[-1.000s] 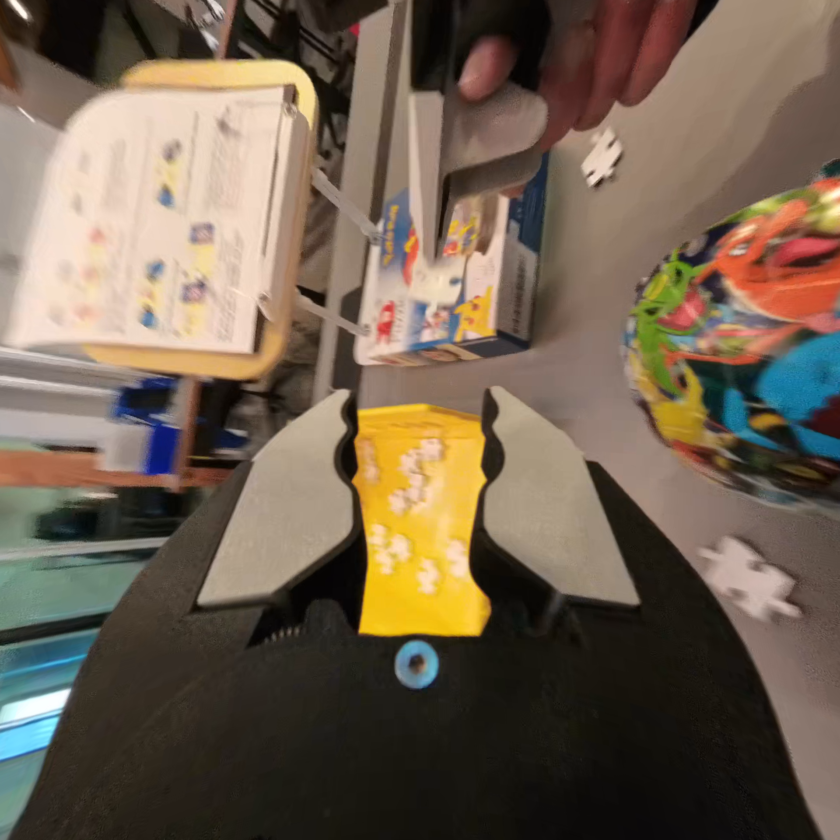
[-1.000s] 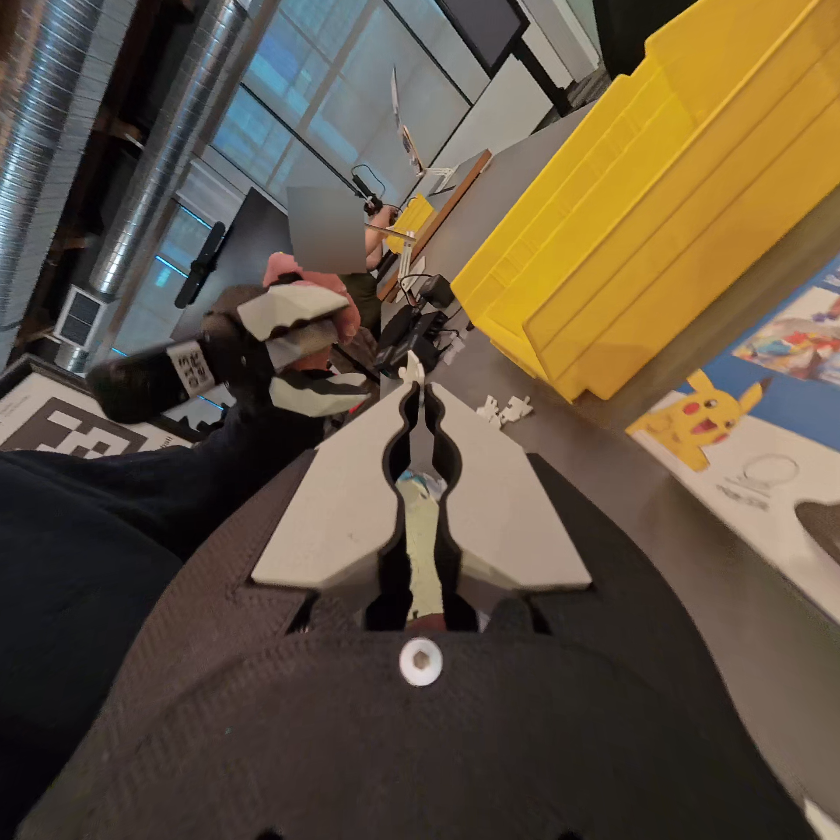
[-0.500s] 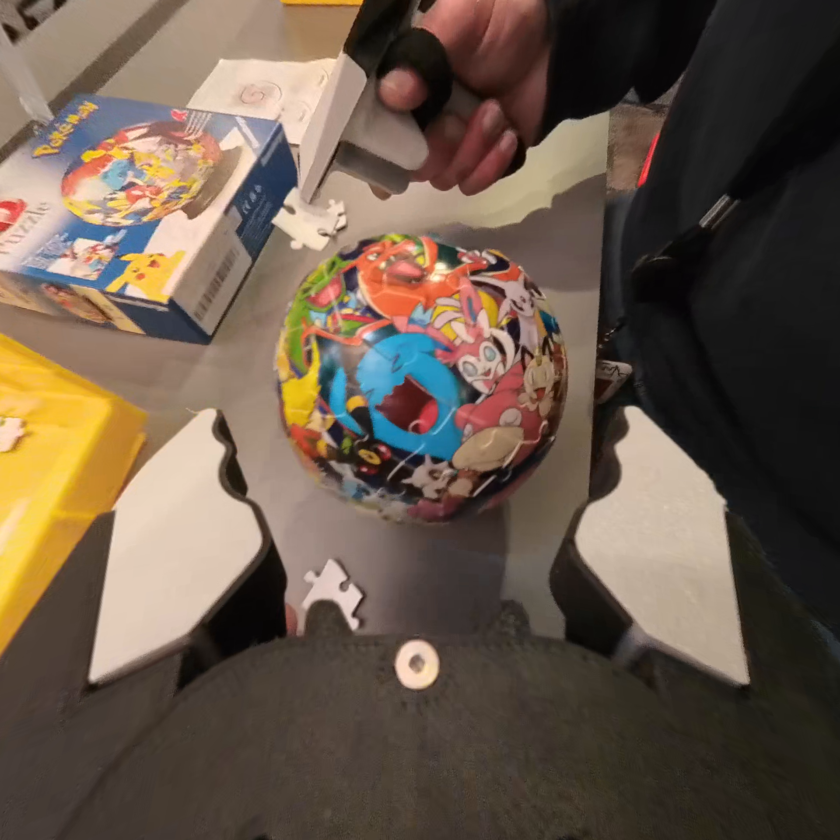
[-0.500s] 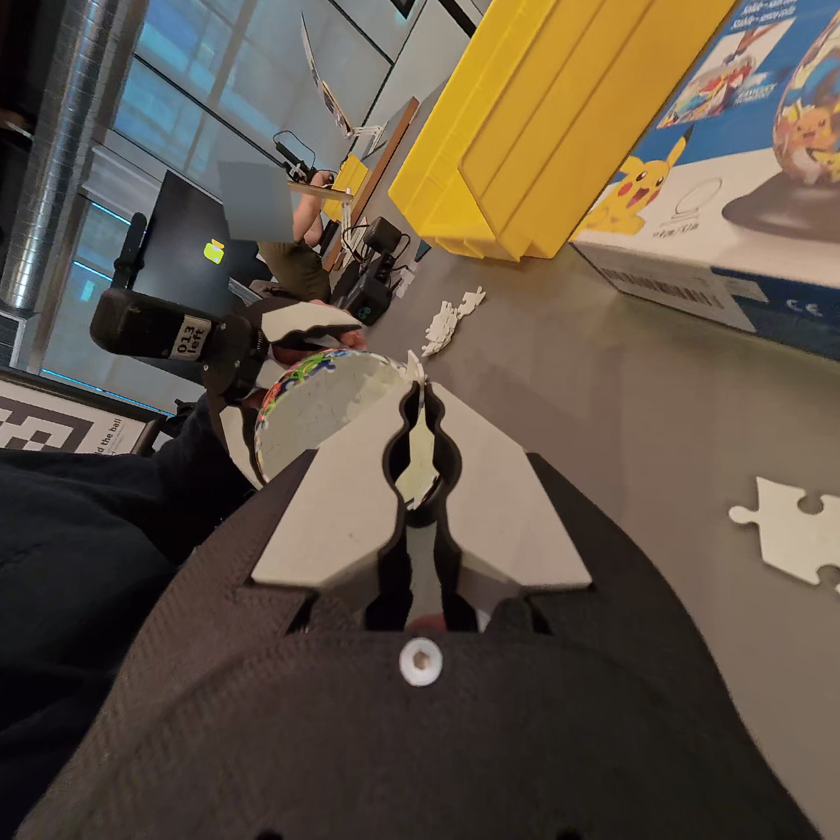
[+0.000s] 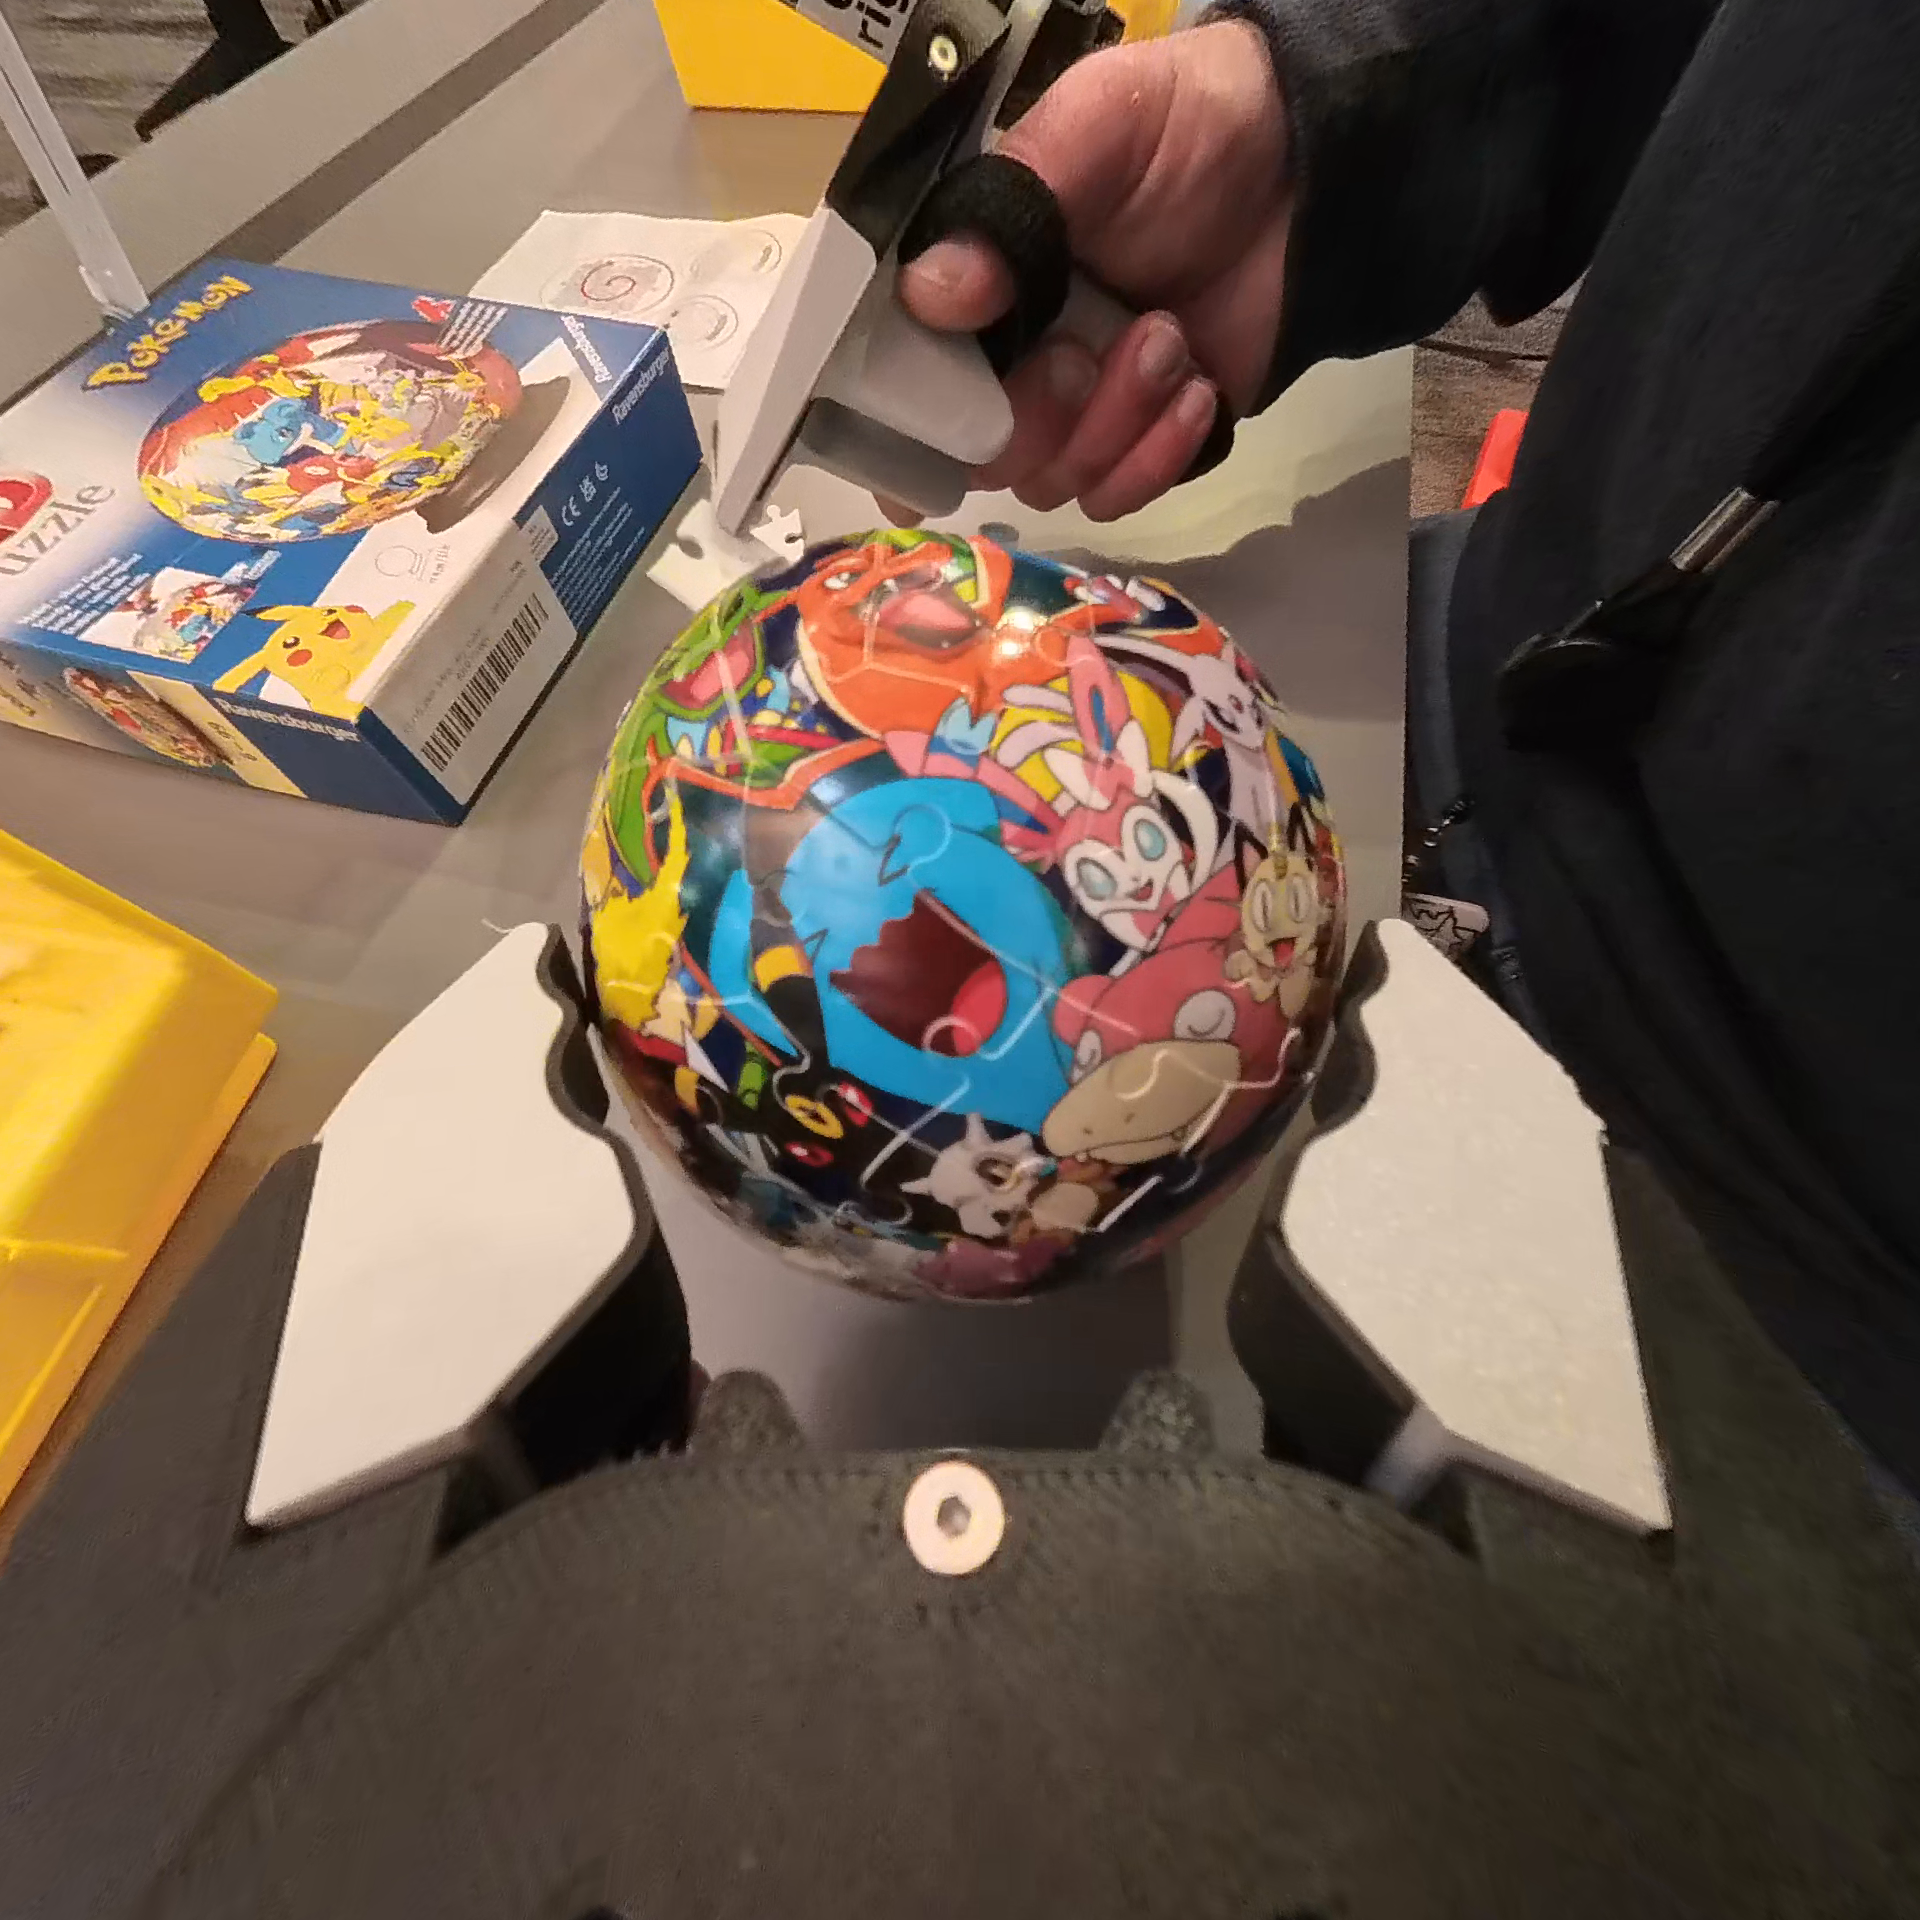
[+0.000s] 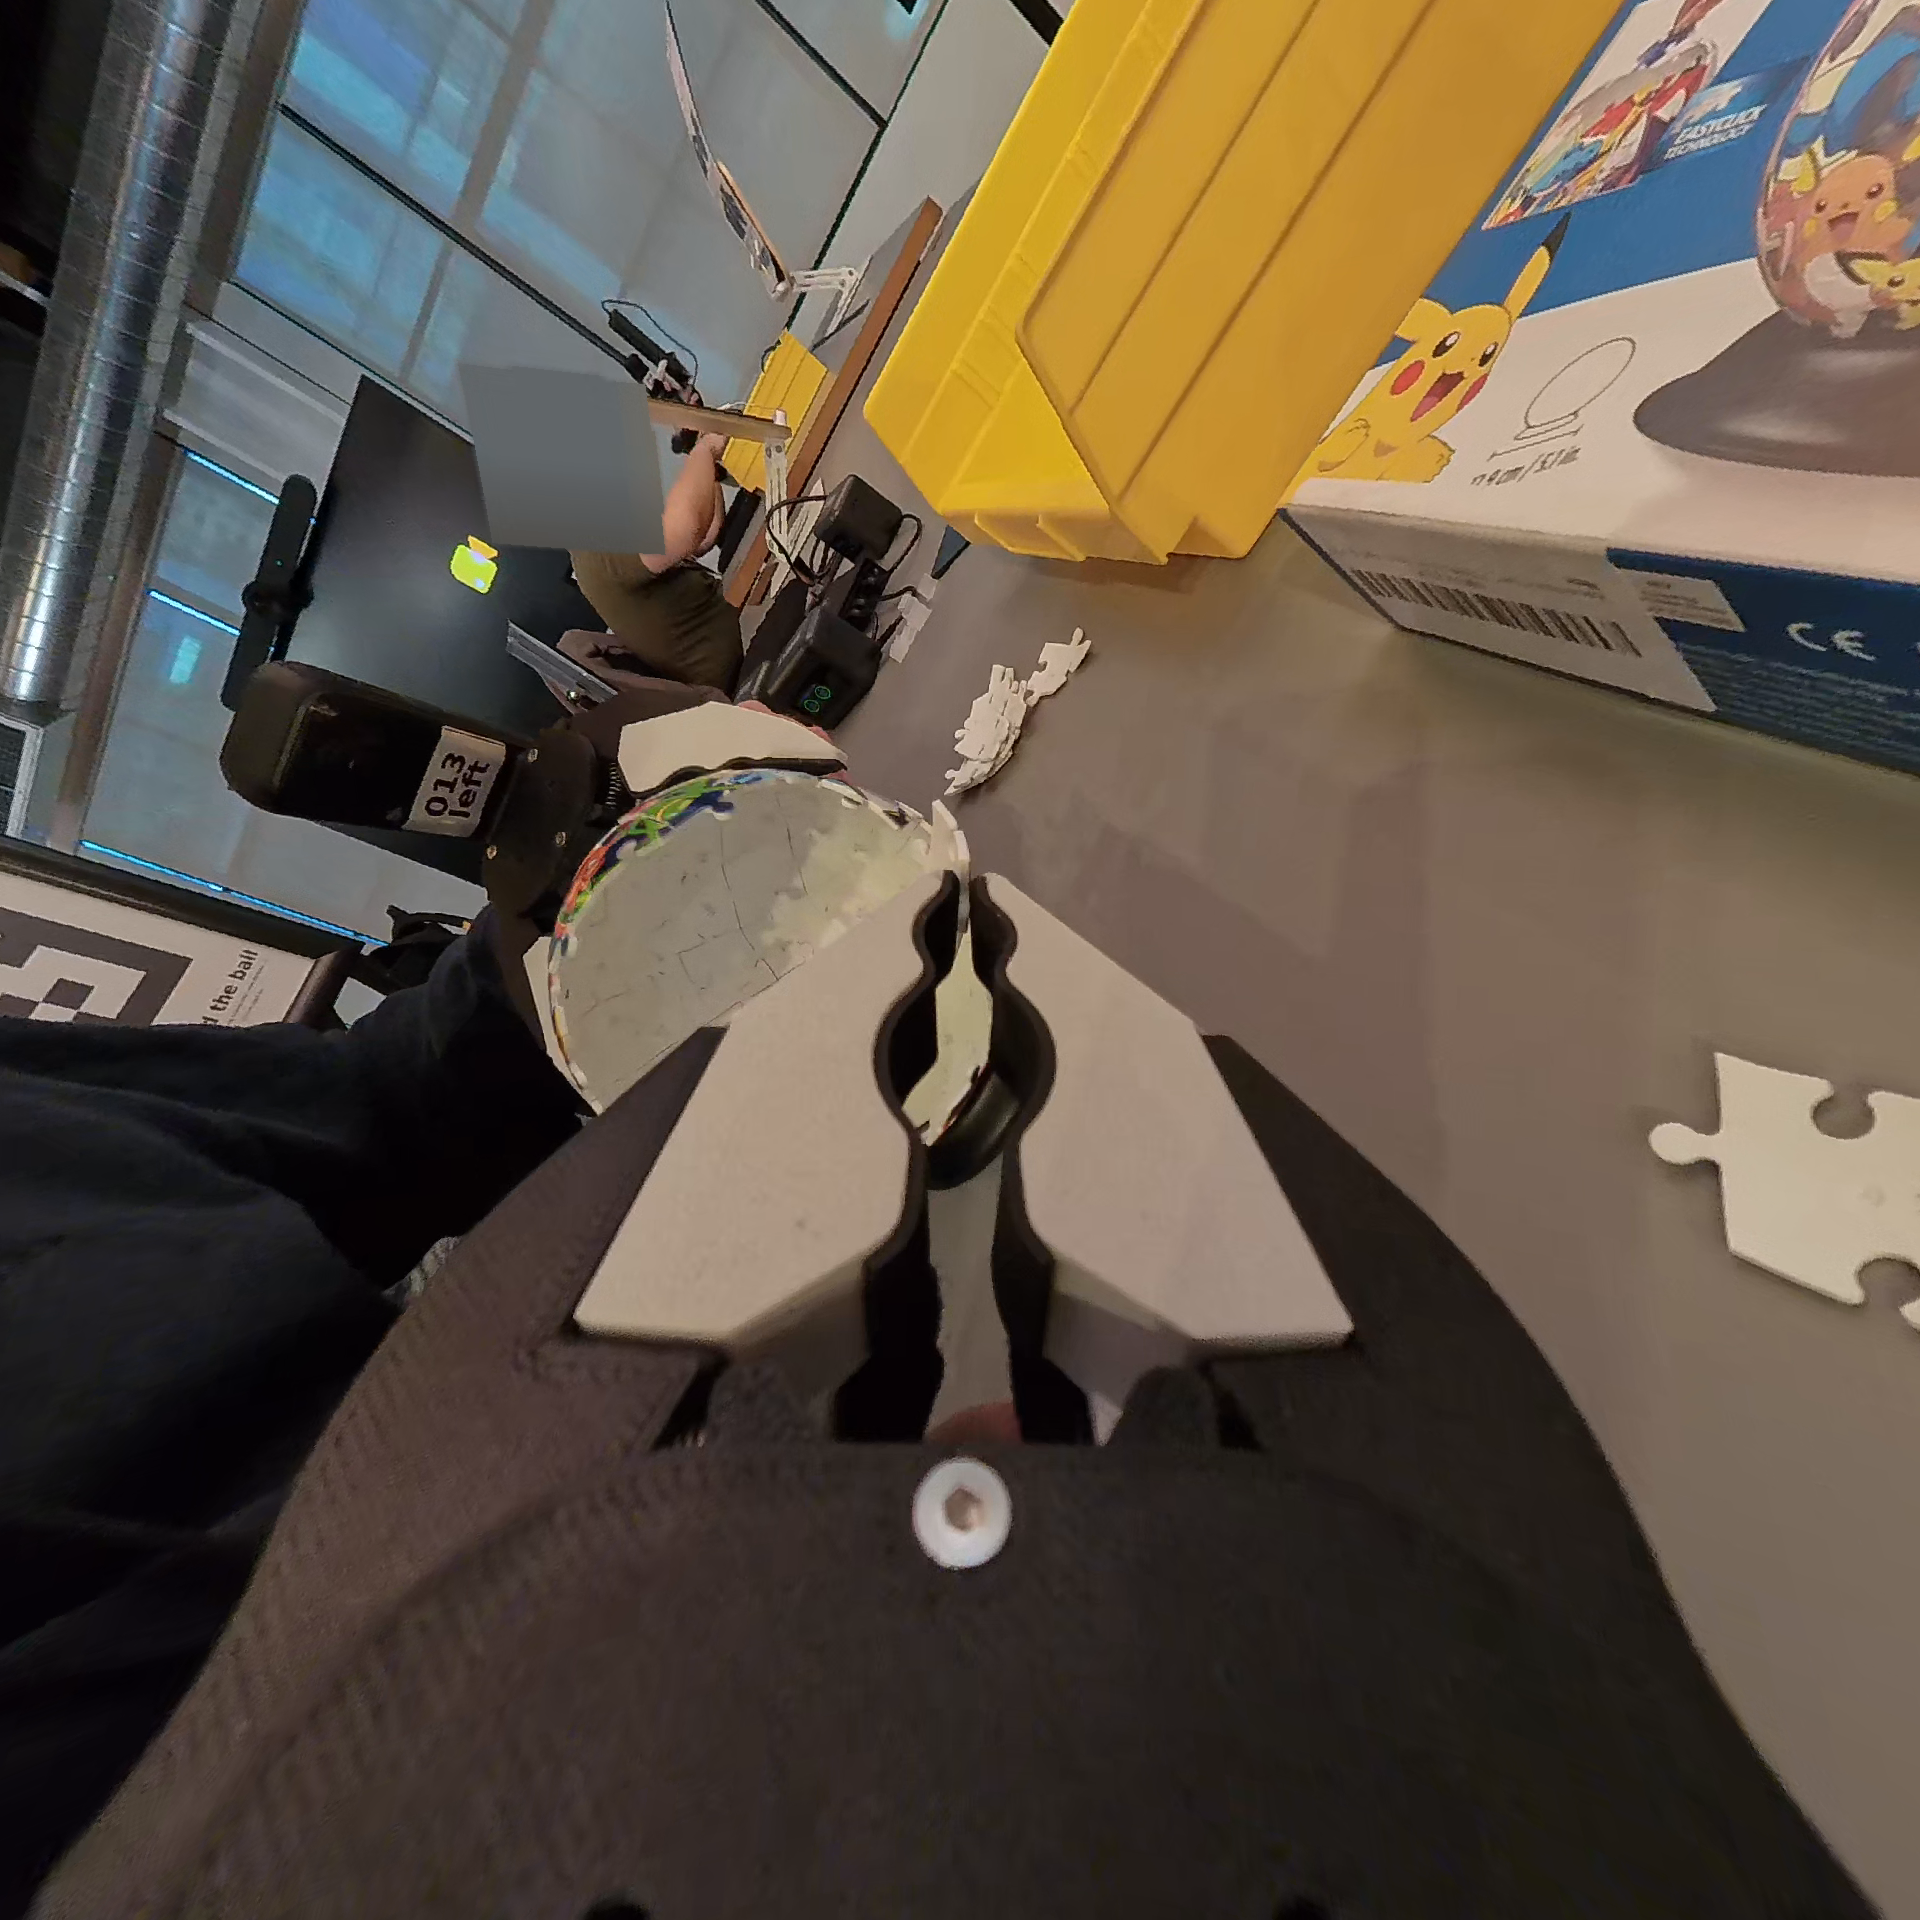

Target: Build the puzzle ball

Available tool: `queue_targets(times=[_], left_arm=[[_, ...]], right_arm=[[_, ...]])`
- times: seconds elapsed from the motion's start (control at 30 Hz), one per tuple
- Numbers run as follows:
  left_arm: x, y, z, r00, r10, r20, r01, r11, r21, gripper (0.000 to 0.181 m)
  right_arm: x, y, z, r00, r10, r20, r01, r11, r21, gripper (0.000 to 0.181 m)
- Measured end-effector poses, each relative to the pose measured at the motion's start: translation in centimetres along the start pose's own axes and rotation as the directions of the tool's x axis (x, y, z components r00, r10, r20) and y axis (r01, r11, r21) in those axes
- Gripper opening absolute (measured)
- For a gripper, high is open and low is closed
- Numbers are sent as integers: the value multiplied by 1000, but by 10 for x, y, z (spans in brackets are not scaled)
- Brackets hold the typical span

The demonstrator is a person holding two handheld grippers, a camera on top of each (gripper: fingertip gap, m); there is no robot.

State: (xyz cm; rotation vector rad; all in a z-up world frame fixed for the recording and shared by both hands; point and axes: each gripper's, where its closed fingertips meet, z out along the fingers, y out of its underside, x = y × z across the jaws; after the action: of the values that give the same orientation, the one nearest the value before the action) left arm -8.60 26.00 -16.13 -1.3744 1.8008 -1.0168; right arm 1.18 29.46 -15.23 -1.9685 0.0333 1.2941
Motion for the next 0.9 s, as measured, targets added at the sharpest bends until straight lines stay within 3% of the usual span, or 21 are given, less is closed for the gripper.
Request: queue_targets(times=[0.47, 0.9], left_arm=[[-4, 0, -3, 999, 31, -14, -32, 997, -69, 131], [-6, 2, -19, 1000, -19, -20, 13, 968, -250, 131]], right_arm=[[2, 6, 3, 1000, -1, 1, 1, 1000, -20, 0], [-12, 35, 26, 999, -49, -12, 47, 992, -117, 0]])
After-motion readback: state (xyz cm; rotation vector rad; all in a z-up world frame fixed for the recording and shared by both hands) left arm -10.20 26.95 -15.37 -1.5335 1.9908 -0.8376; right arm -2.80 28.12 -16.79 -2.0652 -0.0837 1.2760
